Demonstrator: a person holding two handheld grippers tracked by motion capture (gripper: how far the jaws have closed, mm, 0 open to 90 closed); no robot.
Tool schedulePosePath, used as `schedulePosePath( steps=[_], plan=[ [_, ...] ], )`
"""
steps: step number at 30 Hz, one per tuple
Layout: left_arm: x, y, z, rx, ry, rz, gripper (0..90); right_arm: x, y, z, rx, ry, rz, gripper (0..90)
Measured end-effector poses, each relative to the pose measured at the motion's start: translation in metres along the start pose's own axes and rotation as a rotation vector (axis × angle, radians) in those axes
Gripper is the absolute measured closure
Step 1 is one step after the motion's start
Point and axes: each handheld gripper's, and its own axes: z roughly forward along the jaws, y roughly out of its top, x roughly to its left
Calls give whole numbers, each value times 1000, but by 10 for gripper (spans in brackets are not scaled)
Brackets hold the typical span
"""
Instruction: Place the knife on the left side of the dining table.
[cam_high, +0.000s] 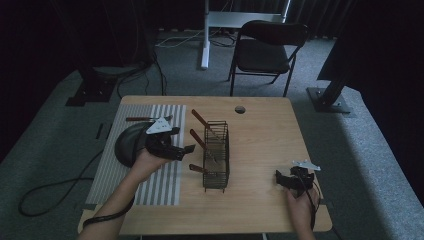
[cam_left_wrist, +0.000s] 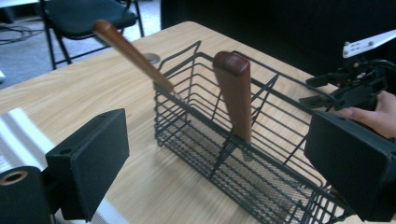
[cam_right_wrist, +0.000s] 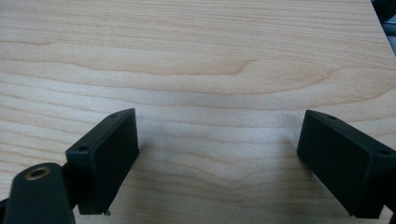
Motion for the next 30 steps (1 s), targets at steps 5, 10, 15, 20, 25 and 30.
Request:
schedulePosePath(
  steps=[5,10,15,20,25,30],
  plan=[
    [2,2,5,-12,-37,15,165,0,0,0,0,0,1,116],
    [6,1,8,-48,-82,-9,295,0,0,0,1,0,1,116],
    [6,1,11,-60,-113,-6,408,0,0,0,1,1,1,116],
    [11,1,14,-76,-162,-55,537,0,0,0,0,1,1,116],
    [11,1,17,-80,-182,-61,607,0,0,0,1,0,0,116],
    [7,2,19,-74,-179,-62,747,0,0,0,1,1,0,116]
  ],
)
